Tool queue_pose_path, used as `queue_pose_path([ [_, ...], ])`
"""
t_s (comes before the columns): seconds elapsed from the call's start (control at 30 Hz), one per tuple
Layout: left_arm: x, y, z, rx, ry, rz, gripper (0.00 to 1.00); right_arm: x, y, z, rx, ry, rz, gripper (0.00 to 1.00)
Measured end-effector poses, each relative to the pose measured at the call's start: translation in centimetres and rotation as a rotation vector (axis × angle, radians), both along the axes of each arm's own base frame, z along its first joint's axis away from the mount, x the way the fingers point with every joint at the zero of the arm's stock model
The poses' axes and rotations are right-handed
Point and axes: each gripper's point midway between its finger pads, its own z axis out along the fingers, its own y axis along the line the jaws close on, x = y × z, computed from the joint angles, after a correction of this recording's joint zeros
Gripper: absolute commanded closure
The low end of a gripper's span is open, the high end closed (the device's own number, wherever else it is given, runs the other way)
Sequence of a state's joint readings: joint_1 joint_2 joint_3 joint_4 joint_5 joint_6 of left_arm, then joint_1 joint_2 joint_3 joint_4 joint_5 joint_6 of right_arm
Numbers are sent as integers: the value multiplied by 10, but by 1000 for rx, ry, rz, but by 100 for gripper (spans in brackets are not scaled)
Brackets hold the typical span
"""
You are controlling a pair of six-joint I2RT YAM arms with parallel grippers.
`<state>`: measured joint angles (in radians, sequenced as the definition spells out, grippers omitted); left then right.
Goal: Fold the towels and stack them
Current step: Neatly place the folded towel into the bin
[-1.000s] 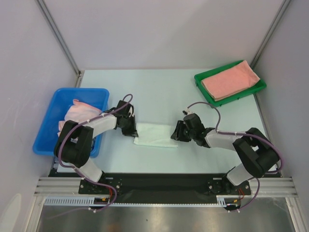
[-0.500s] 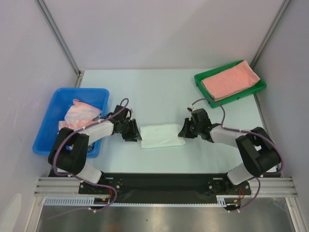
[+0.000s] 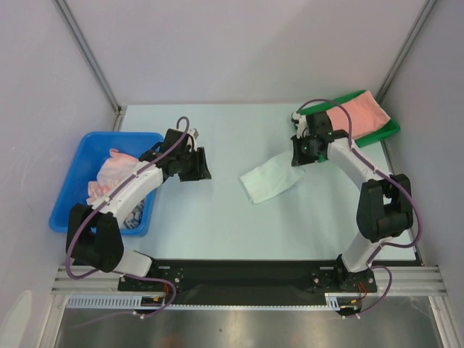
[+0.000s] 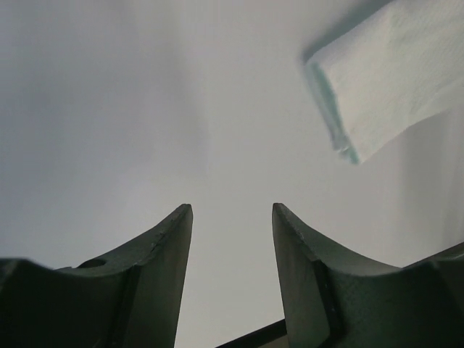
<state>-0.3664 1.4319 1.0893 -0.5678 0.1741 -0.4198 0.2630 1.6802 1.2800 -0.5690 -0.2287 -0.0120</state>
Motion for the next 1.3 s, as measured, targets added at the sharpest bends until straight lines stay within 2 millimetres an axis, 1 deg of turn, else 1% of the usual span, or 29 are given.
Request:
queue_pose_path([
  [0.07, -3, 4, -7, 31, 17, -9, 46, 15, -20, 9, -61, -9, -12, 100],
  [0.17, -4, 8, -14, 60, 34, -21, 46, 40, -43, 23, -131, -44, -24, 100],
  [0.27, -5, 9, -17, 73, 35, -36, 46, 66, -65, 36, -188, -82, -37, 100],
  [0.33, -5, 9, -17, 74, 34, -41, 46, 83, -82, 40, -228, -94, -50, 100],
  [0.43, -5, 9, -17, 78, 31, -50, 47, 114, -107, 45, -279, -115, -77, 100],
  [0.47, -5, 9, -17, 77, 31, -55, 47, 129, -122, 46, -306, -131, -95, 100],
  [0.5, -6, 8, -17, 75, 31, -57, 47, 133, -125, 46, -311, -135, -100, 100],
  [0.6, -6, 7, -16, 72, 30, -67, 47, 153, -153, 47, -353, -145, -128, 100],
  [0.73, -6, 7, -16, 70, 30, -72, 47, 178, -189, 56, -398, -188, -171, 100],
  [0.87, -8, 5, -16, 65, 30, -86, 47, 192, -215, 64, -423, -232, -200, 100],
  [0.97, -8, 4, -16, 61, 30, -97, 47, 202, -231, 62, -444, -259, -209, 100],
  [1.03, -9, 3, -16, 58, 31, -100, 47, 211, -239, 56, -461, -276, -207, 100],
  [1.23, -11, -1, -14, 32, 38, -118, 46, 241, -251, 19, -507, -301, -183, 100],
  [1.3, -12, -2, -14, 26, 41, -122, 46, 251, -254, 11, -522, -316, -178, 100],
])
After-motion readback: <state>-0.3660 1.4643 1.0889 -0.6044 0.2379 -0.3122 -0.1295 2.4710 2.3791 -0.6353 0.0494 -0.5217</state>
